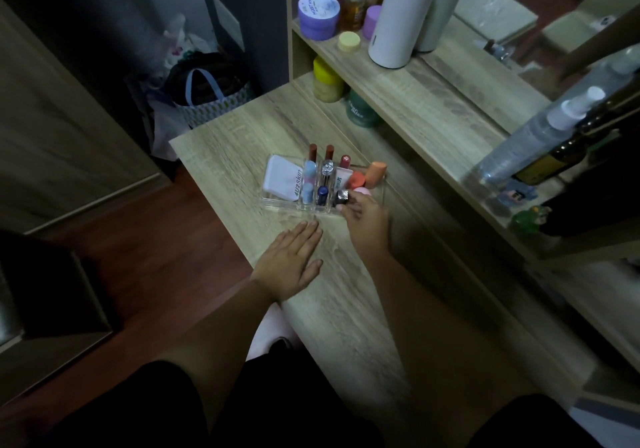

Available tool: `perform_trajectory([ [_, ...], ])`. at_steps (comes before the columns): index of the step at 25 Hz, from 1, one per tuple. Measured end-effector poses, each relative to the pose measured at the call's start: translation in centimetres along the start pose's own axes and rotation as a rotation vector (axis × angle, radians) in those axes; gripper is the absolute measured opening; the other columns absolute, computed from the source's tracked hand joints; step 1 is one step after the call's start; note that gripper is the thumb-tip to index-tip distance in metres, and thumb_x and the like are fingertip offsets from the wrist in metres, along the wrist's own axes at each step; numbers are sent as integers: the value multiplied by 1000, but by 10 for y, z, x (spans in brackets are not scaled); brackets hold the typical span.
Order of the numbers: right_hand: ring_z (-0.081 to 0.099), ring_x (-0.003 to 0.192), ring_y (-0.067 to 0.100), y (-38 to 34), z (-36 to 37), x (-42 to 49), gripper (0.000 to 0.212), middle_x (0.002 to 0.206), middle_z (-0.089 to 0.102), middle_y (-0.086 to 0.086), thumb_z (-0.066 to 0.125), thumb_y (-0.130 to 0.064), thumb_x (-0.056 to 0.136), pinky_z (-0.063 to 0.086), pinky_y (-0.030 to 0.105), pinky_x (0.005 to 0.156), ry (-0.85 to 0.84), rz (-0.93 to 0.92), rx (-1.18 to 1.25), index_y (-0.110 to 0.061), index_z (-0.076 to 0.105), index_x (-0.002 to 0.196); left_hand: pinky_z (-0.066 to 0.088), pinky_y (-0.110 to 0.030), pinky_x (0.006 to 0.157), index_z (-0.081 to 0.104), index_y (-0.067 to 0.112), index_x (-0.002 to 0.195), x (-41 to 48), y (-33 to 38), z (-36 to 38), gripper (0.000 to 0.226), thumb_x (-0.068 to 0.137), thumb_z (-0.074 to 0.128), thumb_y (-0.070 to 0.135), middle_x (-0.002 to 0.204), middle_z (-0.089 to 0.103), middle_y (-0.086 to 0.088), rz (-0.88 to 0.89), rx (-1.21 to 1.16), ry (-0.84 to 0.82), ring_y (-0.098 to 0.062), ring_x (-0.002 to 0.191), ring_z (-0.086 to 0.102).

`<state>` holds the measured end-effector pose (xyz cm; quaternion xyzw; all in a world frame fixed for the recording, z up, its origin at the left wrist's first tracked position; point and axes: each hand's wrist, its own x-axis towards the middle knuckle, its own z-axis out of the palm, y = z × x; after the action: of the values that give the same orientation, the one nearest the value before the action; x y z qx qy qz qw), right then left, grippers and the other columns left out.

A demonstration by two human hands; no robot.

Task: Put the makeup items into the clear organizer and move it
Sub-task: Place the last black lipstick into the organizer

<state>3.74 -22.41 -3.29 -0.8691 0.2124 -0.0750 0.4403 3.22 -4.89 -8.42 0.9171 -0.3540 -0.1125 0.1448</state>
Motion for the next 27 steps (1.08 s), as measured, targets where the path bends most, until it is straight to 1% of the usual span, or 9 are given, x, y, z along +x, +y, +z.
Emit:
perform_trajectory([
  [3, 65, 100, 24, -4, 0, 0, 31, 109, 69, 13, 63, -6, 86, 53, 42, 93, -1, -16, -99, -6, 64, 117, 22, -44, 117, 24, 15, 146, 0, 2, -1, 60, 94, 39, 42, 157, 24, -5, 3, -7, 9, -23, 146, 17],
  [10, 66, 101, 24, -10, -2, -3, 31, 111, 69, 14, 63, -5, 87, 54, 41, 93, -12, 3, -102, -5, 63, 118, 22, -43, 118, 24, 9, 145, 0, 3, -10, 63, 93, 45, 38, 155, 27, -13, 20, -99, 20, -26, 145, 20],
  [14, 68, 99, 22, -12, -3, -2, 35, 112, 70, 13, 66, -6, 85, 55, 33, 92, -20, 44, -67, -6, 62, 120, 37, -33, 102, 51, 2, 125, -8, 0, -27, 51, 89, 45, 38, 125, 57, -19, -60, -240, 218, -32, 117, 51],
  [16, 68, 97, 19, -12, -4, -5, 36, 111, 70, 11, 68, -9, 84, 52, 26, 85, 26, 57, -77, -8, 62, 120, 40, -35, 90, 56, 2, 111, -11, -6, -35, 48, 84, 40, 39, 108, 59, -19, -171, -306, 308, -31, 103, 52],
  [19, 63, 102, 22, -6, -10, -8, 38, 113, 66, 10, 71, -15, 80, 47, 25, 84, 191, 26, -93, -11, 62, 117, 38, -38, 84, 53, -3, 99, 2, -16, -49, 35, 79, 44, 25, 99, 54, -22, -350, -384, 408, -33, 97, 49],
  [21, 55, 109, 21, 2, -12, -7, 52, 117, 60, 8, 73, -22, 74, 45, 30, 94, 210, 21, -122, -13, 56, 121, 39, -42, 88, 52, -6, 102, 16, -25, -57, 25, 80, 51, 7, 104, 52, -26, -508, -455, 479, -39, 101, 50],
  [22, 52, 113, 21, 7, -13, -6, 61, 120, 58, 6, 75, -28, 71, 43, 34, 100, 192, 34, -156, -14, 52, 125, 39, -42, 92, 51, -6, 108, 25, -29, -61, 28, 81, 53, 2, 109, 52, -28, -562, -497, 492, -41, 106, 50],
  [25, 44, 124, 22, 17, -10, -8, 87, 130, 50, 6, 82, -41, 60, 35, 36, 107, 115, 61, -252, -15, 41, 133, 38, -41, 102, 40, -3, 131, 37, -34, -71, 57, 80, 59, 15, 131, 49, -24, -625, -649, 418, -36, 121, 48],
  [27, 41, 129, 25, 24, -7, -8, 102, 136, 47, 10, 86, -44, 54, 34, 37, 110, 85, 119, -266, -11, 36, 137, 42, -39, 99, 36, 2, 136, 42, -34, -74, 68, 76, 61, 24, 134, 52, -20, -647, -723, 363, -32, 120, 52],
])
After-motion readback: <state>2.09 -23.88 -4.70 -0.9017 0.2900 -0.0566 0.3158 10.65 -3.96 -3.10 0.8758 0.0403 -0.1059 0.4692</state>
